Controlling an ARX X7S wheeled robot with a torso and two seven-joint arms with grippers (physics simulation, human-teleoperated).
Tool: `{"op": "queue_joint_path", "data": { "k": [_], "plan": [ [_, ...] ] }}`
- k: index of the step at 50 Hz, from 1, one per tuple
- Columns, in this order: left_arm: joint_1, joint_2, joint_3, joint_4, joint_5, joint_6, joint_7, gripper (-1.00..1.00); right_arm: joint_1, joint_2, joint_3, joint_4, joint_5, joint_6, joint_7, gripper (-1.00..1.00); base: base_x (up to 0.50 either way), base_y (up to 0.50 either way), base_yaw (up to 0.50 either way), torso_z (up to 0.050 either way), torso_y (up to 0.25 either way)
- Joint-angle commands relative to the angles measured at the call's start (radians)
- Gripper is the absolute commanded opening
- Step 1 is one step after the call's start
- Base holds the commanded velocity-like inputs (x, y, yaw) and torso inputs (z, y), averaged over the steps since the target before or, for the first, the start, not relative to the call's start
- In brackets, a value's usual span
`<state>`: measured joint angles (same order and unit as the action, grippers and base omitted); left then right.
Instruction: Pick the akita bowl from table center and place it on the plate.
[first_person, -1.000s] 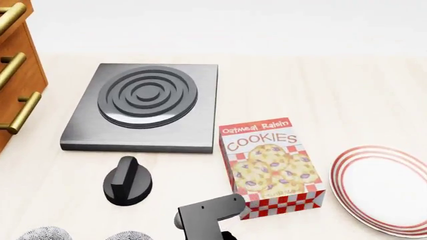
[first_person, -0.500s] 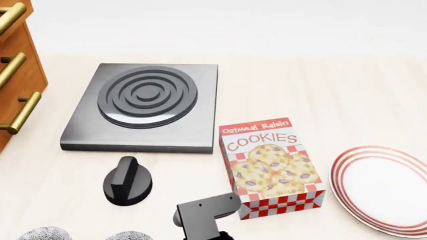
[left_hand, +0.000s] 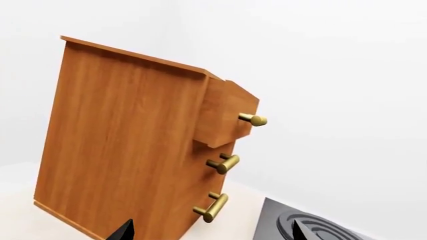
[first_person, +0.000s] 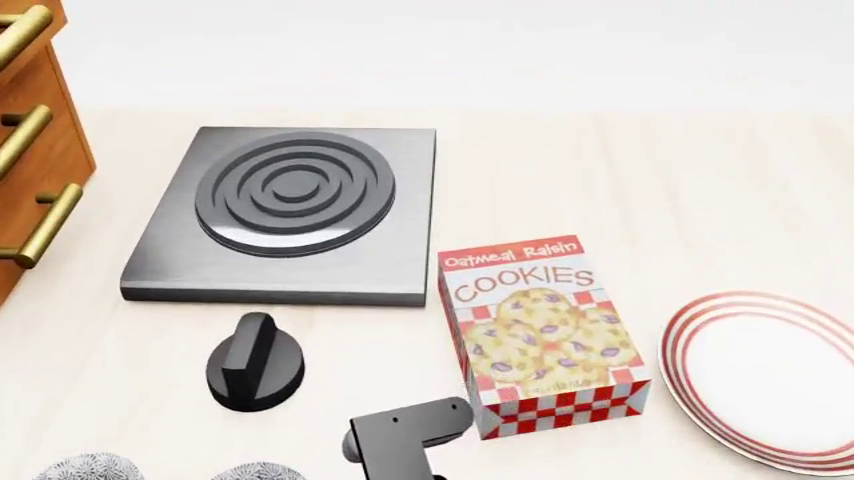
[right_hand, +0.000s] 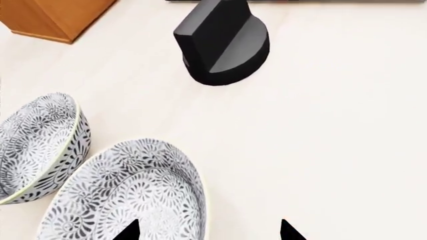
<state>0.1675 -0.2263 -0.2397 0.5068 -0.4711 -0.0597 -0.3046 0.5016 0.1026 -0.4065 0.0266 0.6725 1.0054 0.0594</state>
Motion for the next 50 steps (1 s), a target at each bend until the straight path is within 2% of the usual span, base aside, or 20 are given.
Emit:
{"op": "queue_joint_path", "data": {
  "k": [1,19,20,39,50],
  "plan": [
    [0.001,-0.005,-0.002,0.001,-0.007,0.003,-0.007,1.0,0.007,0.0,-0.016,0.035,0.002,-0.018,-0.009,1.0,0.0,0.0,0.0,0.0,0.0],
    [0.006,-0.011,0.002,0.0,-0.011,0.008,-0.014,1.0,0.004,0.004,-0.041,0.047,0.018,-0.03,-0.019,1.0,0.0,0.0,0.0,0.0,0.0],
    [0.006,-0.011,0.004,-0.001,-0.01,0.01,-0.013,1.0,0.003,0.005,-0.042,0.046,0.02,-0.03,-0.018,-1.0,0.0,0.0,0.0,0.0,0.0],
    [0.014,-0.018,0.006,0.002,-0.017,0.019,-0.018,1.0,-0.022,0.016,-0.018,-0.005,0.055,-0.052,0.008,-1.0,0.0,0.0,0.0,0.0,0.0],
    [0.015,-0.024,0.008,0.007,-0.019,0.017,-0.026,1.0,-0.106,0.1,0.024,-0.372,0.071,-0.133,0.056,-1.0,0.0,0.0,0.0,0.0,0.0]
  ]
}}
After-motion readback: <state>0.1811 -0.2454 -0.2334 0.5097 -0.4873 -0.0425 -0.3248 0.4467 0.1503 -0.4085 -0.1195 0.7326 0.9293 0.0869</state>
